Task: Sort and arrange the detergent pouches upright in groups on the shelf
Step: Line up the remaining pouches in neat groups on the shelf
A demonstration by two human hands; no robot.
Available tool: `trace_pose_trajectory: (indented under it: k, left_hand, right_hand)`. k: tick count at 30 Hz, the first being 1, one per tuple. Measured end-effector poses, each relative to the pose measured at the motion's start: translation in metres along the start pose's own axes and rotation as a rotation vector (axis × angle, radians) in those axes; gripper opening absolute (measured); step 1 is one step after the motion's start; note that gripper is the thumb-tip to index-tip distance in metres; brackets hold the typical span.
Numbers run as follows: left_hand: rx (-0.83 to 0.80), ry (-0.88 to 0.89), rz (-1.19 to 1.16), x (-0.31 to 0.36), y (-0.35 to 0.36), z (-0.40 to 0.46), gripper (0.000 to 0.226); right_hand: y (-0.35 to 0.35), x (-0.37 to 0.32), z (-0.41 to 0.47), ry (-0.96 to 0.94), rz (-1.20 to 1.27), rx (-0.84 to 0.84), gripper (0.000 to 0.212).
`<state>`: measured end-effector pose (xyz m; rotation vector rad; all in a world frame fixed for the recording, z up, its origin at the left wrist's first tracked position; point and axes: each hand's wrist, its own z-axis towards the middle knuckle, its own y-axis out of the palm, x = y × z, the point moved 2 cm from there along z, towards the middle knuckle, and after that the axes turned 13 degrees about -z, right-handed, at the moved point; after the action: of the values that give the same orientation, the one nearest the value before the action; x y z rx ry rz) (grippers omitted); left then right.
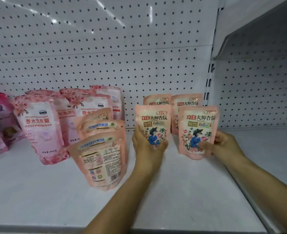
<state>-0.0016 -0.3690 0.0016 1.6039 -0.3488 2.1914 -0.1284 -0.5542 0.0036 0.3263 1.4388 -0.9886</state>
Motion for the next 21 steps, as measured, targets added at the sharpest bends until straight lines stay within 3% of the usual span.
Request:
trace_pose_trajectory:
  k: [3, 5, 8, 10, 13, 21]
  left_hand:
    - [0.076, -0.164, -0.096, -0.031, 0.003, 0.031, 0.104]
    - [0.099, -0.221, -0.18, -0.041, 0.005, 0.042, 0.087]
    - [0.123, -0.159, -0.091, -0.038, 0.008, 0.047, 0.058]
    - [0.142, -0.163, -0.159, -0.044, 0.007, 0.051, 0.05]
    - [0.151, -0.183, -0.304, -0.053, 0.004, 0.059, 0.048]
    - [0.169, -0.185, -0.341, -0.063, 0.009, 0.078, 0.054]
  right_hand:
    - [-0.004, 0.003, 0.009, 0.004, -0.074, -0.032, 0.048]
    - [0.003, 0.004, 0.014, -0.009, -0.115, -0.06, 0.054]
    - [0.012, 0.003, 0.024, -0.017, -0.114, -0.046, 0.05]
    - [0.016, 0.001, 0.035, 0.003, -0.111, -0.043, 0.051]
    - [0.021, 0.0, 0.049, 0.027, -0.12, -0.066, 0.052]
    - [0.027, -0.004, 0.061, 0.023, -0.144, -0.094, 0.053]
